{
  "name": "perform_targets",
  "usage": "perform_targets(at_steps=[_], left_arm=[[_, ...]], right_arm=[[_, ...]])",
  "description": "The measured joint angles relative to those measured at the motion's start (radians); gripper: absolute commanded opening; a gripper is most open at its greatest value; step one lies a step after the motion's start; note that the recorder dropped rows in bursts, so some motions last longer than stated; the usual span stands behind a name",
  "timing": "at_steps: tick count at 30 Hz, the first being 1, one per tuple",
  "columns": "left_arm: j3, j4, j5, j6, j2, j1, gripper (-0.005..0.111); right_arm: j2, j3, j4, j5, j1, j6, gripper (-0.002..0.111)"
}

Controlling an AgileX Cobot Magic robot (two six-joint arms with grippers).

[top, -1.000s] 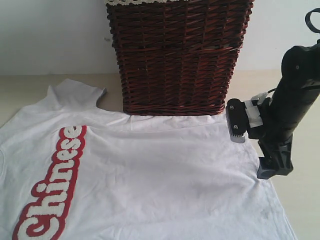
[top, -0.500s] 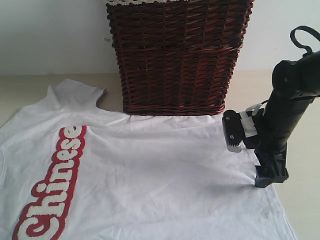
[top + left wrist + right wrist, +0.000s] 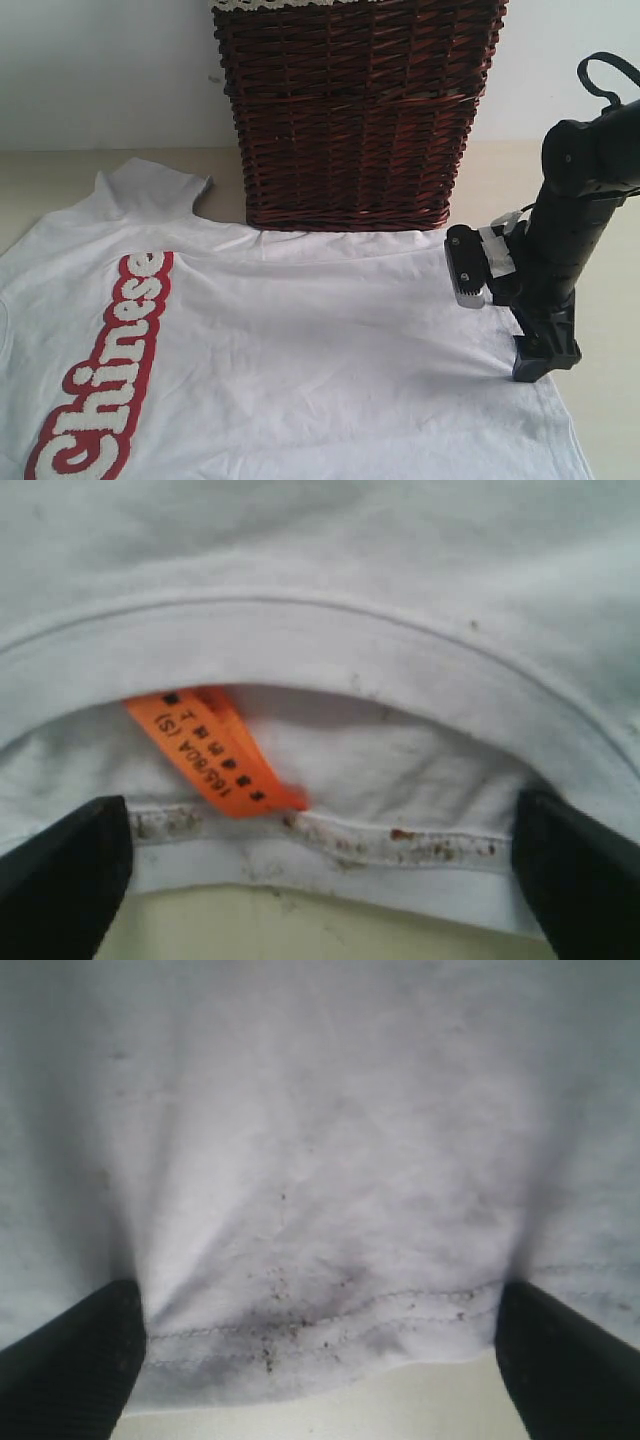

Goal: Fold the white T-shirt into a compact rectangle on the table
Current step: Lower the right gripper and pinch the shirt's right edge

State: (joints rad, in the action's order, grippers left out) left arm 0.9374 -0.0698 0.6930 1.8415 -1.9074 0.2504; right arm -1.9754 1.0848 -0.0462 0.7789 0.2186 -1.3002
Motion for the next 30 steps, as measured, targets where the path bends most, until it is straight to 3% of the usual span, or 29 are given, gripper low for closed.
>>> perform_targets(at_steps=[24,26,29,30], left_arm=[[0.0,0.002,0.0,0.0,0.0,0.0,0.104],[0.0,0.002,0.0,0.0,0.0,0.0,0.104],[0.0,0.002,0.0,0.0,0.0,0.0,0.104],[0.0,0.002,0.0,0.0,0.0,0.0,0.104]], right_arm=[[-0.002,0.0,0.009,0.004,0.0,0.031,0.087],[-0.002,0.0,0.014,0.003,0.0,0.059,0.073],[-0.002,0.0,0.022,0.003,0.0,0.071,0.032],[-0.002,0.0,0.024,0.001,0.0,0.073,0.022]])
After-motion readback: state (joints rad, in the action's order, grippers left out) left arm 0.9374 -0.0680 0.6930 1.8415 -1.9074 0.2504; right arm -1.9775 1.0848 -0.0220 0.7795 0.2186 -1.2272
